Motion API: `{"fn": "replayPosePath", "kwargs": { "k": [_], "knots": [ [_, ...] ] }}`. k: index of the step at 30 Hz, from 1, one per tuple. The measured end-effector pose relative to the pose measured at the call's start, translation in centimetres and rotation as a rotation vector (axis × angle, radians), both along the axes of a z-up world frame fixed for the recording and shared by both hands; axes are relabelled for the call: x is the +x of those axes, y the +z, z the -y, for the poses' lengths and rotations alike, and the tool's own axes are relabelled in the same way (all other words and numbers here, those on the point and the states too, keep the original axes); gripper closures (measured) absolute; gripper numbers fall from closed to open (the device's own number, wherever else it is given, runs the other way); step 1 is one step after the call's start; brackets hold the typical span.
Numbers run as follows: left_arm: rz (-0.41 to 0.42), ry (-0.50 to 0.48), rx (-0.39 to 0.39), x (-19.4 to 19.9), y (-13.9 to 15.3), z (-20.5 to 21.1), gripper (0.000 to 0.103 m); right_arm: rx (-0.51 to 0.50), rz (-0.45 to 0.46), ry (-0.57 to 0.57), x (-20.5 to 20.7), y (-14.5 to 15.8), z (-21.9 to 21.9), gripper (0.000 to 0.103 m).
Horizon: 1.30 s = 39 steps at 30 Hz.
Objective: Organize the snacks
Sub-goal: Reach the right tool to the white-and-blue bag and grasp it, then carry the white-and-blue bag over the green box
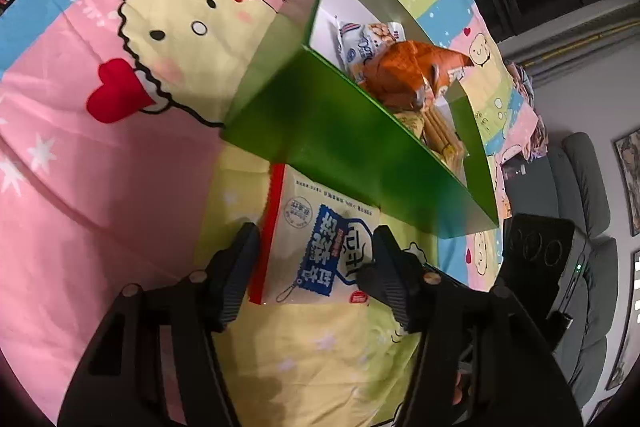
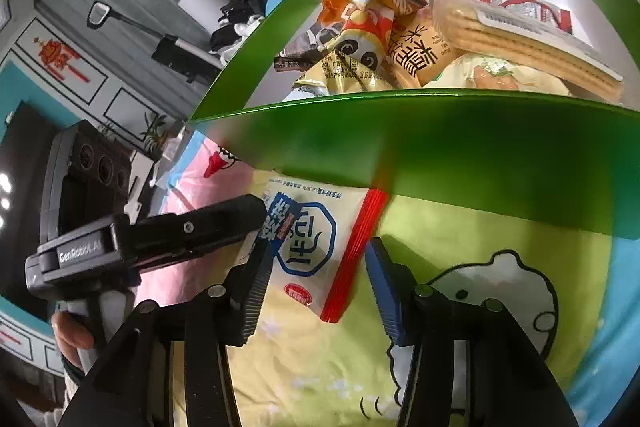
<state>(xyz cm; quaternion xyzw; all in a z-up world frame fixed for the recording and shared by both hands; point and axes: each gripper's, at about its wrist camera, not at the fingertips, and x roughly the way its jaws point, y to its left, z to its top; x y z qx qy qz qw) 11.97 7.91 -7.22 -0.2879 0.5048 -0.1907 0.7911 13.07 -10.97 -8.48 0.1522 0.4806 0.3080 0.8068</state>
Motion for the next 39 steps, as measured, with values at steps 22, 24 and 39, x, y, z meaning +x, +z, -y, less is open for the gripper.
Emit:
{"fn": "replayPosePath", "kwargs": {
  "k": [22,24,39],
  "knots": [
    [0.065,-0.056,0.106,-3.2,1.4,3.3,0.08,-0.089,0.113,-0.016,-3.9,2.1,0.6,0.087],
    [0.085,-0.069,0.111,-3.9,2.0,4.0,0.08,-0.083,0.126,-0.025,-4.8,2.6,1.3,0.087],
    [0.251,-0.136,0.168,-5.4,7.3,8.3,0.079,-0.031,0.245,-0.093,-8.2,7.2,5.2,0.087]
  ]
}}
